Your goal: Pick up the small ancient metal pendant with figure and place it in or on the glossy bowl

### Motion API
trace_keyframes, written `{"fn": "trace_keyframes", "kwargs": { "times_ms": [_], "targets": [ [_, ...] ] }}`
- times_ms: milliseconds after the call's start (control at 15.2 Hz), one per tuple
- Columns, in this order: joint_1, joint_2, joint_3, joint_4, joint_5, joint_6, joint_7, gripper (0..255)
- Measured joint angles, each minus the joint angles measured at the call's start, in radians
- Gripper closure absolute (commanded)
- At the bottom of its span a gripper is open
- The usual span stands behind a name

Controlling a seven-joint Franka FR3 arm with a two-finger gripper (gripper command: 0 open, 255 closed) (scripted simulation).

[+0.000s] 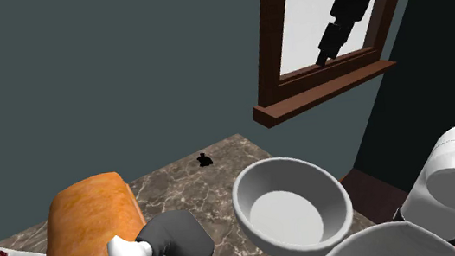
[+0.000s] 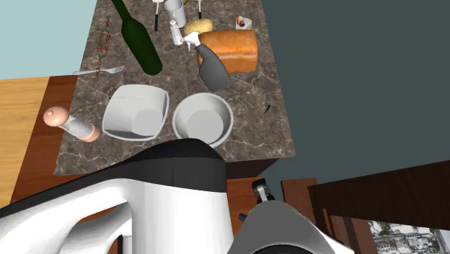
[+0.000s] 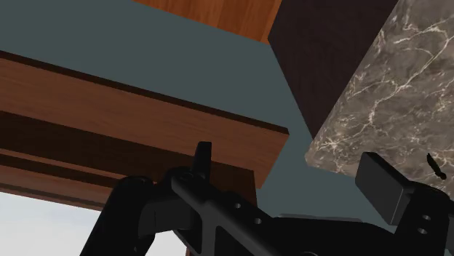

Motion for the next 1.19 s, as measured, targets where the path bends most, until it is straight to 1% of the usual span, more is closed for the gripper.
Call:
{"fn": "trace_keyframes", "kwargs": {
  "times_ms": [198, 660, 1188],
  "targets": [
    [0.011, 0.026, 0.012, 0.007, 0.005, 0.01, -0.002, 0],
    [0.078, 0.212, 0.107, 0.049, 0.034, 0.098, 0.016, 0],
    [0.14, 0.451, 0.209, 0.169, 0.038, 0.152, 0.032, 0]
  ]
}}
